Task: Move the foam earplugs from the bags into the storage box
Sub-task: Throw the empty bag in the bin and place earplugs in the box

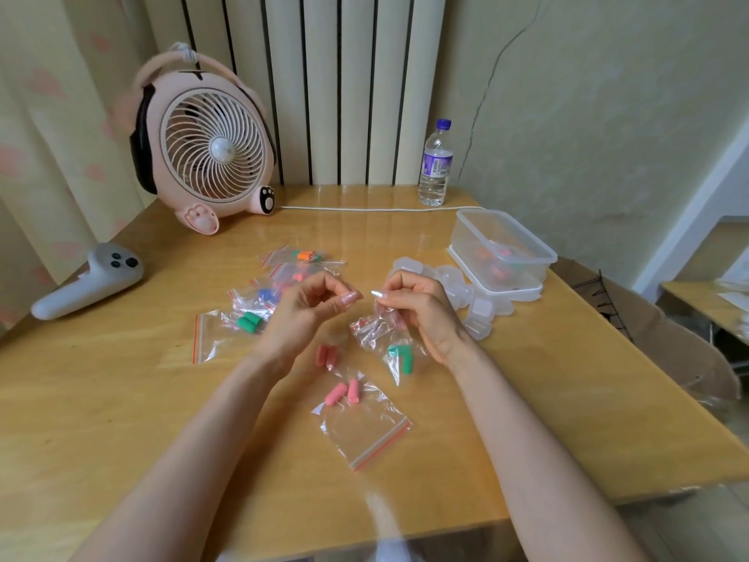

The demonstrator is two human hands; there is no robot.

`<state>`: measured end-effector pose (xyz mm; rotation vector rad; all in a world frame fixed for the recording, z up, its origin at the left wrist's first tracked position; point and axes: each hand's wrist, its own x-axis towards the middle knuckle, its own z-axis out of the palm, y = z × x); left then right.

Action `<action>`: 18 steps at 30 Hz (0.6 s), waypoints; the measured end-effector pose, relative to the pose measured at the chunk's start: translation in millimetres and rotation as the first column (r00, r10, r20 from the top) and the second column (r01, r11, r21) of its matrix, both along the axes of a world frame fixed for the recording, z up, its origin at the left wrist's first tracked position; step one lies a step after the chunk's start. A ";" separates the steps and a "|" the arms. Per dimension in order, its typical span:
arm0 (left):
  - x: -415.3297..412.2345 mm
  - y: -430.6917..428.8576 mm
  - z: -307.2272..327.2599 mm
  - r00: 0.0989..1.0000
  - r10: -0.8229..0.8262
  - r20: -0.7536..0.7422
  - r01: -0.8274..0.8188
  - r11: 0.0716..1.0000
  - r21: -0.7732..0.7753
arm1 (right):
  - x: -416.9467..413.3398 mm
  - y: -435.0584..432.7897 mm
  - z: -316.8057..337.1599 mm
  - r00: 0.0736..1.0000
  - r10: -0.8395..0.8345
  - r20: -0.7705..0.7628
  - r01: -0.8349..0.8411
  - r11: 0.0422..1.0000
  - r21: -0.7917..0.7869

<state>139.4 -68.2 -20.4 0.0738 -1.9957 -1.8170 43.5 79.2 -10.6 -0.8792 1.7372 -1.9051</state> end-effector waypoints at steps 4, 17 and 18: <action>1.3 2.1 0.4 1.000 -0.013 0.020 0.014 0.998 -0.056 | 1.4 1.3 2.1 1.000 -0.018 -0.008 0.018 0.999 0.033; -2.5 -4.8 -3.3 0.966 0.173 0.192 -0.190 0.979 0.078 | -8.0 0.8 -5.3 0.972 -0.164 -0.170 0.205 0.942 0.266; -2.6 -6.4 -3.8 0.955 0.202 0.219 -0.228 0.969 0.098 | -8.0 1.0 -4.9 0.972 -0.171 -0.162 0.209 0.943 0.259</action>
